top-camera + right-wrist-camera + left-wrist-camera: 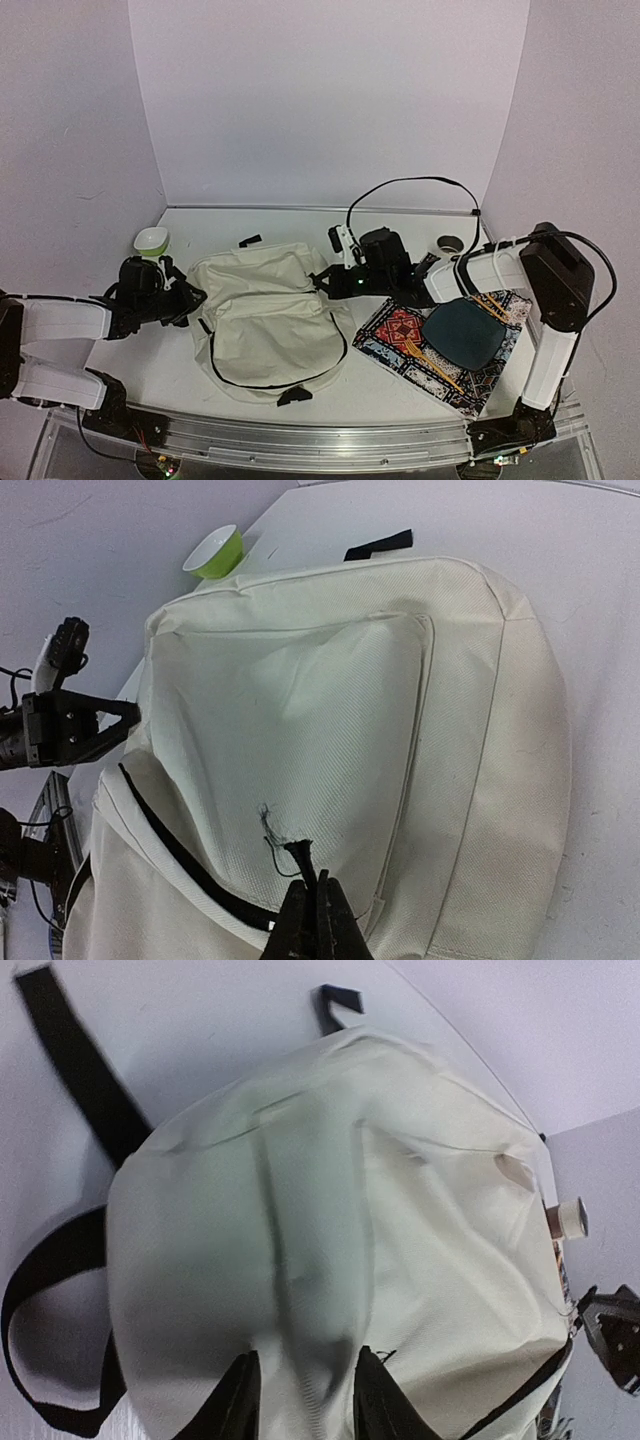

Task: Pack the student bag
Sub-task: Hold the lower front pocket of the student bag.

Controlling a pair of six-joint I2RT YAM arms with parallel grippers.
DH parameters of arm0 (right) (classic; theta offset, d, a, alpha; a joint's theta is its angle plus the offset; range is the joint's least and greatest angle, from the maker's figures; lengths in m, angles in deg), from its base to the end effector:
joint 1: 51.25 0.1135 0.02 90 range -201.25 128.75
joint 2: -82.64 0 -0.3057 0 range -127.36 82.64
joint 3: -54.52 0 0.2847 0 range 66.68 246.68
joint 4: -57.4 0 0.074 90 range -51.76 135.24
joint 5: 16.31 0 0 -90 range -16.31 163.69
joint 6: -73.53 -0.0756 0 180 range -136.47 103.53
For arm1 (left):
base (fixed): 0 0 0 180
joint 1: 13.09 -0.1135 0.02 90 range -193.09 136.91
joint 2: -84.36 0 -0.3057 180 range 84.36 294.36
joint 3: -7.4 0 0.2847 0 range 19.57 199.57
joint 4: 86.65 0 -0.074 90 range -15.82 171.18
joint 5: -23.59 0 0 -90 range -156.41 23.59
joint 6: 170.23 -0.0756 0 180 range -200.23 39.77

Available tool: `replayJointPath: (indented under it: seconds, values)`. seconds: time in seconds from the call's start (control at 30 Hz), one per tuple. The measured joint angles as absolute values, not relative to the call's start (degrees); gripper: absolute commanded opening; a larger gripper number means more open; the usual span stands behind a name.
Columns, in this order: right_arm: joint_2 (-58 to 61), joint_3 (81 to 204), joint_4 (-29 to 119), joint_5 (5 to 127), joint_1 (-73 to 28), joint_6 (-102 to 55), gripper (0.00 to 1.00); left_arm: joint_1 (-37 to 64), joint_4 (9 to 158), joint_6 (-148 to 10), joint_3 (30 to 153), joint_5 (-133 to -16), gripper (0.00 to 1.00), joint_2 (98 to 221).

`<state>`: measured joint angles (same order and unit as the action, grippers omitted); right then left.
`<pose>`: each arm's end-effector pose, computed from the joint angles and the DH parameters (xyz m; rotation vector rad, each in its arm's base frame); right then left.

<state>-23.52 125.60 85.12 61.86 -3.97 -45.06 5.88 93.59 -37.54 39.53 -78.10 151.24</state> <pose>0.3175 0.3667 0.2245 -0.4617 1.7790 1.1388 0.2370 -0.0977 0.1485 -0.3483 2.2555 -0.8147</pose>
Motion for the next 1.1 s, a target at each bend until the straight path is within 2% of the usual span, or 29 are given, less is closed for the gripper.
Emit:
replayJointPath:
  seconds: [0.17, 0.33, 0.63, 0.93, 1.1]
  values:
    - [-23.82, 127.33, 85.2, 61.25, -3.7, -45.53, 0.0, 14.24, 85.68, -43.54, 46.73, -69.53, 0.52, 148.45]
    - [-24.36, 128.56, 85.54, 60.94, -3.19, -45.67, 0.0, 21.39, 82.5, -50.5, 52.93, -67.31, 0.57, 149.01]
    - [-25.14, 128.9, 85.55, 60.8, -2.93, -45.71, 0.0, 33.58, 80.15, -65.41, 61.11, -65.09, 0.57, 159.09]
    - [-25.14, 129.07, 85.55, 60.8, -2.67, -45.71, 0.0, 37.88, 79.63, -81.44, 69.73, -66.79, 0.56, 169.46]
    - [-25.14, 129.18, 85.51, 60.8, -2.56, -45.71, 0.0, 38.81, 79.57, -87.43, 74.33, -67.31, 0.51, 175.5]
